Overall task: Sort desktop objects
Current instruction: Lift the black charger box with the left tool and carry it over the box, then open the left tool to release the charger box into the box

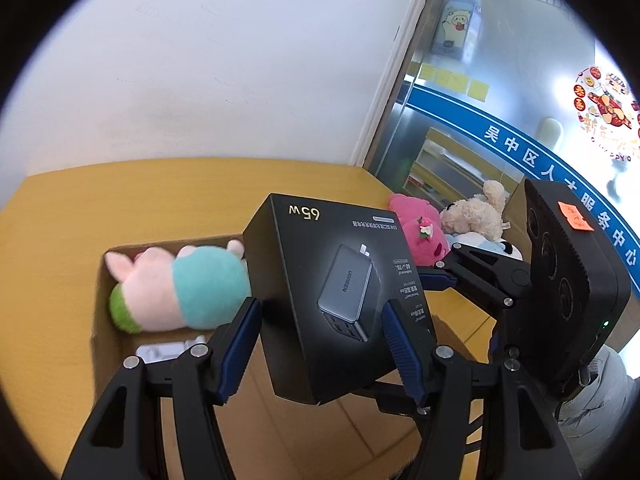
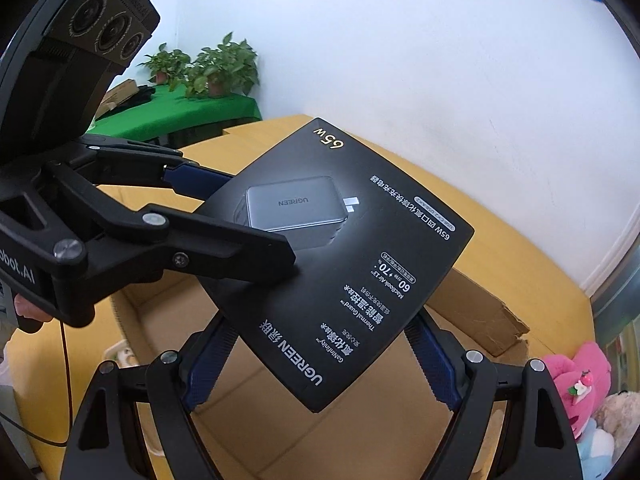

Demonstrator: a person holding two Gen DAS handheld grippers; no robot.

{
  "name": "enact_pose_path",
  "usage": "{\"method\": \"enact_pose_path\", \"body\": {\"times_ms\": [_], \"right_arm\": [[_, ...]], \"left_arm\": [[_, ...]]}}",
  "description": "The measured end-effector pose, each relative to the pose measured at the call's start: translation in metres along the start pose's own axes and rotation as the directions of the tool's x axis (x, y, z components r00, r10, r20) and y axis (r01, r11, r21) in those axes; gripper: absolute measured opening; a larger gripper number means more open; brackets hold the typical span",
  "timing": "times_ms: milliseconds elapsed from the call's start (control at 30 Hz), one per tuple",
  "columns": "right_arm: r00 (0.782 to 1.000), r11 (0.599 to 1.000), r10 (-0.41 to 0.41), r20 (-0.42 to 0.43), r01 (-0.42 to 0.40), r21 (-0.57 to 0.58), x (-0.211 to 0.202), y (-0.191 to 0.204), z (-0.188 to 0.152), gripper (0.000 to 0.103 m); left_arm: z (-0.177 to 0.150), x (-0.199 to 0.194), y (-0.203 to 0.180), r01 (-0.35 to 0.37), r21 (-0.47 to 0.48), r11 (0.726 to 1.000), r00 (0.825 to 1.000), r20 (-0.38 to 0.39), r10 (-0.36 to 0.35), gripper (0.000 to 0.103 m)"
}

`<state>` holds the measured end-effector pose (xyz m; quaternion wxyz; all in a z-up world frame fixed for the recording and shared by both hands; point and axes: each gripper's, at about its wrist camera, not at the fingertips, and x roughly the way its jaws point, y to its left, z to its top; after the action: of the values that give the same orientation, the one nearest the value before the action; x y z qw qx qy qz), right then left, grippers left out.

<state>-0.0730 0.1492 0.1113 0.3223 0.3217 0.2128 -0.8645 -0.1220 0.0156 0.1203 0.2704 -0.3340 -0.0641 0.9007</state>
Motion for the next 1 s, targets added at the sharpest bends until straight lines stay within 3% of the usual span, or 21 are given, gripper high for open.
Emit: {"method": "enact_pose_path", "body": {"times_ms": [267,467,633,733,833,1000], "right_arm": [[0.993,0.998,0.041,-0.113,-0.036,0.049,0.056,-0.096,-0.010,0.084],[0.965,0.990,0.126,-0.229,-0.107,0.095,0.108,-0.149,-0.028,0.084],[0.924,0.986,0.157,-0.350,-0.127,0.108,0.151,-0.170,-0.045,0.084],[0.895,0.984,0.166,-0.413,-0.124,0.128,0.171,-0.171,-0.058,0.084],[0.870,0.986,0.150,-0.470,-0.096,0.137,0.185,-0.174,-0.068,0.084],[0.875,0.990,0.100,-0.473,-0.038,0.139,0.177,-0.180,-0.063,0.090]], "left_arm": [[0.031,0.096,0.012,0.022,-0.078,0.997,0.994,-0.109,-0.031,0.062],[0.029,0.162,0.027,-0.002,-0.165,0.986,0.973,-0.230,-0.036,0.061],[0.015,0.201,0.038,-0.047,-0.226,0.973,0.946,-0.323,-0.029,0.061],[0.008,0.213,0.039,-0.083,-0.240,0.967,0.930,-0.367,-0.011,0.050],[0.001,0.222,0.041,-0.091,-0.264,0.960,0.911,-0.412,-0.027,0.049],[-0.001,0.217,0.037,-0.088,-0.265,0.960,0.911,-0.411,-0.030,0.046]]}}
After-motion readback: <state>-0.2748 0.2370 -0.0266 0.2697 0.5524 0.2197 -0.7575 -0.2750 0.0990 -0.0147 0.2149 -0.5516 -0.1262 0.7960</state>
